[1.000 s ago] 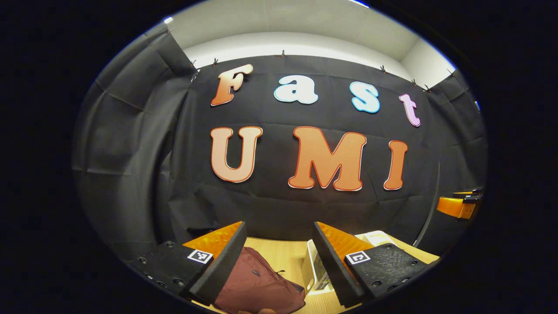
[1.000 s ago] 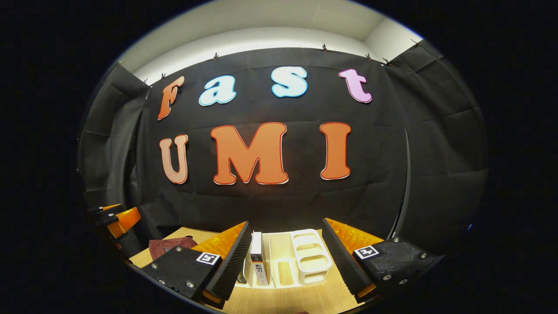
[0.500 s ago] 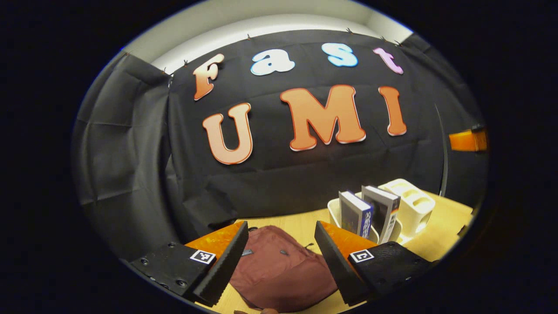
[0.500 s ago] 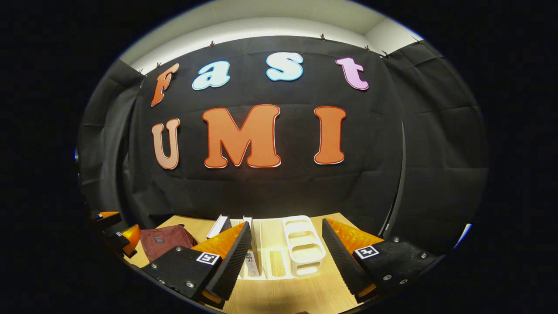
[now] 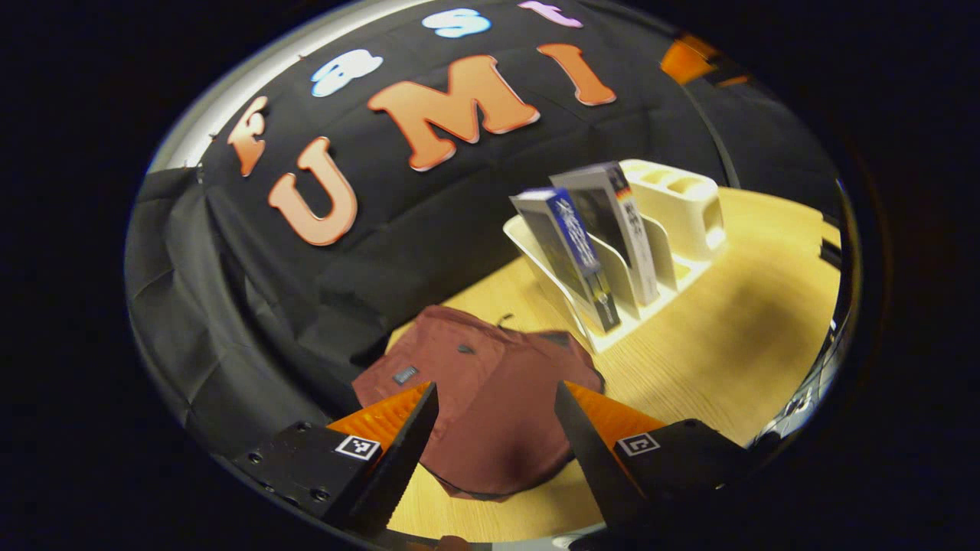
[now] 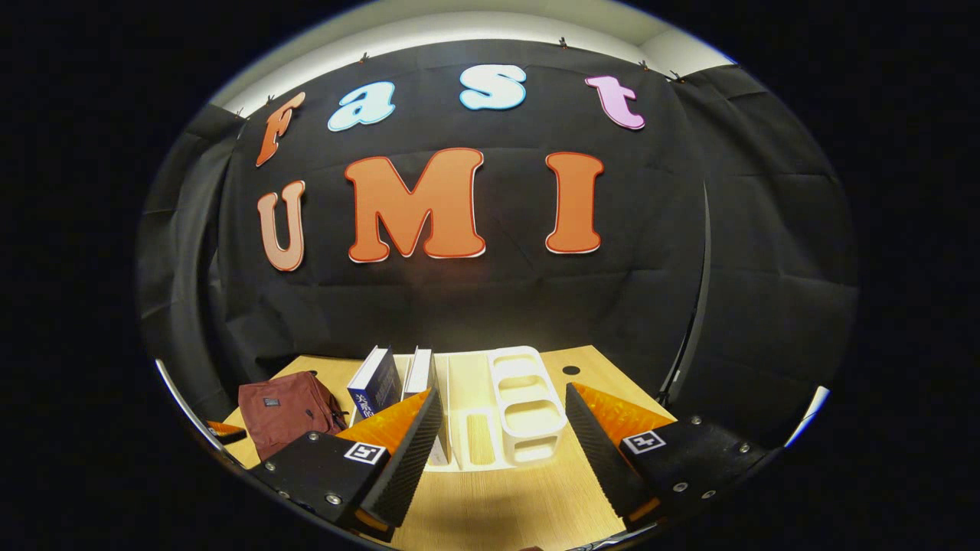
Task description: Open the schoolbag, grab two books from the bookshelf and put them into the schoolbag.
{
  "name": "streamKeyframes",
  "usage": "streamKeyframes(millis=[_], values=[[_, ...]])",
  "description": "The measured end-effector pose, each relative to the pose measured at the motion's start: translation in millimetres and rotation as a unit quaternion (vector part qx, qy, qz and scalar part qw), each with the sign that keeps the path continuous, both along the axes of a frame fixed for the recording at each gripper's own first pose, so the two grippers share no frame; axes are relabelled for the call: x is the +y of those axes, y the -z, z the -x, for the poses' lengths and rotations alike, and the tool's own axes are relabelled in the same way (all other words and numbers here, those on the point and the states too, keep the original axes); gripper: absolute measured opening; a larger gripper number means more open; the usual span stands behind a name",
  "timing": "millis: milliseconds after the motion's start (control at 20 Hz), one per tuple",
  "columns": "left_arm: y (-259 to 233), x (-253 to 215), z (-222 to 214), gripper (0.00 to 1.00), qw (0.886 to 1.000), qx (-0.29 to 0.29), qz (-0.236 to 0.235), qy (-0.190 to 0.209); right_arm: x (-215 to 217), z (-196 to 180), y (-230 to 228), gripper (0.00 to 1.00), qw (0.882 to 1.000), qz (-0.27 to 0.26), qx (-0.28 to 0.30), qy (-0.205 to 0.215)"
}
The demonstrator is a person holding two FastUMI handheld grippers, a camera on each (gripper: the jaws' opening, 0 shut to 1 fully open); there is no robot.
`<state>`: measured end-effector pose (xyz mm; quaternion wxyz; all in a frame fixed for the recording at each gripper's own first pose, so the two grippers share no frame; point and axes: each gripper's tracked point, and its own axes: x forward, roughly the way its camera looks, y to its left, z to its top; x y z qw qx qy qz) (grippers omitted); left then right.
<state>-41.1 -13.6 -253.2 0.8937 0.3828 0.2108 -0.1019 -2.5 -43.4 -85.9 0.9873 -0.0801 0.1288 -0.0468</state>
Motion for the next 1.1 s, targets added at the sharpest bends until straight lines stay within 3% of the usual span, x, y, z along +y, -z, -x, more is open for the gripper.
streamKeyframes(millis=[100,150,200,350,600,950,1100], values=[[41,2,8,0.96,0.998,0.051,-0.045,-0.005,-15,5,5,0.96,1.0,0.002,0.009,0.016],[62,2,4,0.89,0.996,0.069,-0.063,-0.003,-22,7,8,0.96,1.0,0.004,0.013,0.025],[79,2,1,0.98,0.993,0.084,-0.079,-0.002,-28,9,9,0.96,0.999,0.006,0.017,0.032],[107,9,-3,0.98,0.989,0.102,-0.11,-0.003,-46,18,9,0.96,0.998,0.023,0.022,0.054],[110,17,-27,0.98,0.988,0.092,-0.119,-0.022,-51,22,17,0.96,0.997,0.026,0.034,0.063],[70,24,-46,0.98,0.99,0.065,-0.122,-0.021,-25,10,31,0.96,0.998,0.0,0.05,0.036],[70,35,-51,0.98,0.989,0.08,-0.121,-0.038,-13,5,29,0.96,0.999,-0.003,0.048,0.022]])
